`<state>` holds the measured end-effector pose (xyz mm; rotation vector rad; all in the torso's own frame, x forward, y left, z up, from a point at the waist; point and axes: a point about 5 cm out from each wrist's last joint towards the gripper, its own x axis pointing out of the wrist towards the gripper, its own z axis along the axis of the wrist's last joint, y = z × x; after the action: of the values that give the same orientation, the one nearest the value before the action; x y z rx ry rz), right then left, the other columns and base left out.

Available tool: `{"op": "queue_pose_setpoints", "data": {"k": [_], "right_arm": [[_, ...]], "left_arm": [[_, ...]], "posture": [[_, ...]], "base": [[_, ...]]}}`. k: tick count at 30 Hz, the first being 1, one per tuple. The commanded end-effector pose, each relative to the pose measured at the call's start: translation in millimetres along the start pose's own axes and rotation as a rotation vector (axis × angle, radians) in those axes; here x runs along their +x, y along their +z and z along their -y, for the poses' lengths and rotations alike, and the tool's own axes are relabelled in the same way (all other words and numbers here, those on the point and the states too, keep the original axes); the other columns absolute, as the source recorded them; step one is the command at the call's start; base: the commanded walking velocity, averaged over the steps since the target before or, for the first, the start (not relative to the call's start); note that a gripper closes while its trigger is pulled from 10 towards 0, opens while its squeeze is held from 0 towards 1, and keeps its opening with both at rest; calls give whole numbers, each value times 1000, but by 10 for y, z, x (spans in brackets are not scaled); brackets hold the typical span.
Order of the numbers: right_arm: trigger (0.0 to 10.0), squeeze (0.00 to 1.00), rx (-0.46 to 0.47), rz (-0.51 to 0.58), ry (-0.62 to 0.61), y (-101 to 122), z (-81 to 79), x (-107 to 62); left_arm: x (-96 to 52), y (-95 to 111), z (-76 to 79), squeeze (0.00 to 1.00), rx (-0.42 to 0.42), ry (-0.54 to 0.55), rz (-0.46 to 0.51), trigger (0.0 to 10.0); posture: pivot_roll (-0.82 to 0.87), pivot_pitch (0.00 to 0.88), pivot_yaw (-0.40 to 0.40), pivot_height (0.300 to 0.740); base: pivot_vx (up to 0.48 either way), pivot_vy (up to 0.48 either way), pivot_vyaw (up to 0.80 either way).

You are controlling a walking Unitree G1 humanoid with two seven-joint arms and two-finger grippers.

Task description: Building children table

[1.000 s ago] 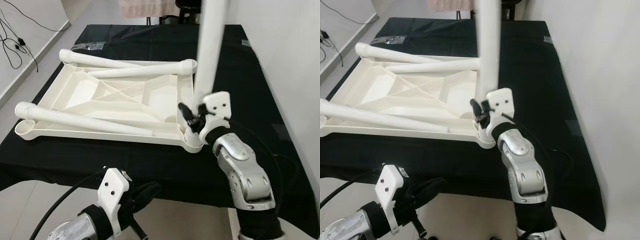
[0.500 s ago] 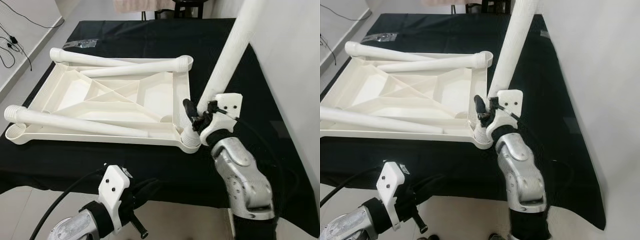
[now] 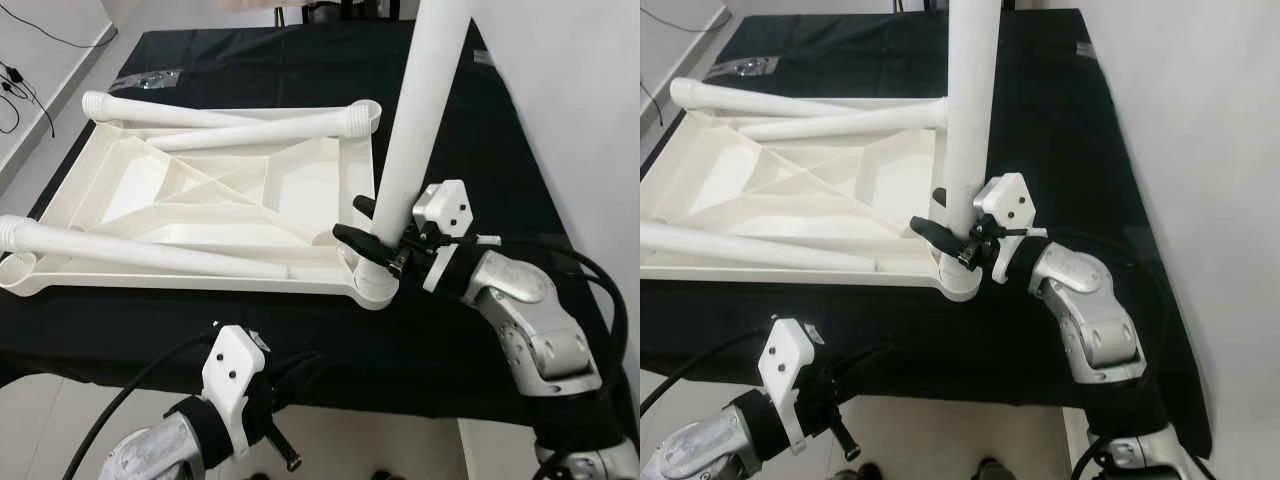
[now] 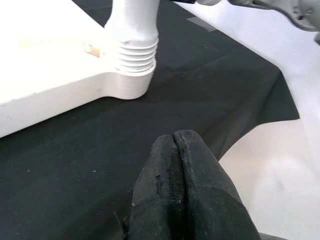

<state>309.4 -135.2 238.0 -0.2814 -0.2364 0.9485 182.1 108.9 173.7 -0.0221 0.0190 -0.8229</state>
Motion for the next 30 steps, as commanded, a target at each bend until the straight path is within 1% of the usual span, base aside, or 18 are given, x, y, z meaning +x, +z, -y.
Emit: {"op": "queue_pose_setpoints", "data": {"k": [1, 4, 5, 7, 12, 13, 14, 17, 18, 20, 21, 22, 23, 24, 26, 27, 29, 30], "right_arm": [[10000, 0, -67, -154, 165, -264, -140, 22], [10000, 0, -71, -134, 192, -243, -107, 49], [10000, 0, -81, -119, 232, -231, -87, 58], [10000, 0, -87, -113, 259, -235, -71, 59], [10000, 0, -73, -125, 296, -254, -27, 55], [10000, 0, -44, -122, 303, -240, 4, 56], [10000, 0, -44, -122, 303, -240, 4, 56], [10000, 0, 121, -65, 363, -91, 68, 30], [10000, 0, 121, -65, 363, -91, 68, 30], [10000, 0, 166, -27, 438, -2, 58, -8], [10000, 0, 206, -20, 467, 37, 66, -27], [10000, 0, 230, -17, 487, 56, 78, -36], [10000, 0, 230, -17, 487, 56, 78, -36], [10000, 0, 273, -7, 531, 94, 81, -66], [10000, 0, 303, 22, 577, 139, 114, -98], [10000, 0, 303, 22, 577, 139, 114, -98], [10000, 0, 346, 56, 521, 163, 193, -45], [10000, 0, 346, 56, 521, 163, 193, -45]], "left_arm": [[-22, -58, 5, 0, -14, 6, -23, 10000], [-30, -56, 8, 0, -14, 8, -23, 10000], [-40, -54, 14, 0, -13, 10, -24, 10000], [-54, -52, 20, 0, -14, 12, -25, 10000], [-80, -55, 28, 0, -21, 13, -31, 10000], [-82, -58, 30, 0, -22, 11, -33, 10000], [-82, -58, 30, 0, -22, 11, -33, 10000], [-90, -66, 35, 0, -23, 6, -40, 10000], [-90, -66, 35, 0, -23, 6, -40, 10000], [-90, -72, 33, 0, -24, 3, -42, 10000], [-89, -75, 32, 0, -24, 2, -43, 10000], [-88, -77, 32, 0, -24, 1, -44, 10000], [-88, -77, 32, 0, -24, 1, -44, 10000], [-87, -81, 33, 0, -24, 0, -44, 10000], [-83, -87, 35, 0, -24, -1, -44, 10000], [-83, -87, 35, 0, -24, -1, -44, 10000], [-77, -89, 36, 0, -24, -2, -44, 10000], [-77, -89, 36, 0, -24, -2, -44, 10000]], "posture": [[38, 267, 38, 740], [48, 269, 36, 740], [55, 272, 35, 740], [59, 276, 36, 740], [61, 276, 40, 740], [62, 275, 42, 740], [62, 275, 42, 740], [62, 271, 45, 740], [62, 271, 45, 740], [59, 265, 48, 740], [56, 264, 50, 740], [56, 264, 50, 740], [56, 264, 50, 740], [54, 259, 48, 740], [53, 254, 45, 740], [53, 254, 45, 740], [52, 247, 39, 740], [52, 247, 39, 740]], "base": [[0, 0, 0], [0, 0, 0], [0, 0, 0], [0, 0, 0], [0, 0, 0], [0, 0, 0], [0, 0, 0], [0, 0, 0], [0, 0, 0], [0, 0, 0], [0, 0, 0], [0, 0, 0], [0, 0, 0], [0, 0, 0], [0, 0, 0], [0, 0, 0], [0, 0, 0], [0, 0, 0]]}}
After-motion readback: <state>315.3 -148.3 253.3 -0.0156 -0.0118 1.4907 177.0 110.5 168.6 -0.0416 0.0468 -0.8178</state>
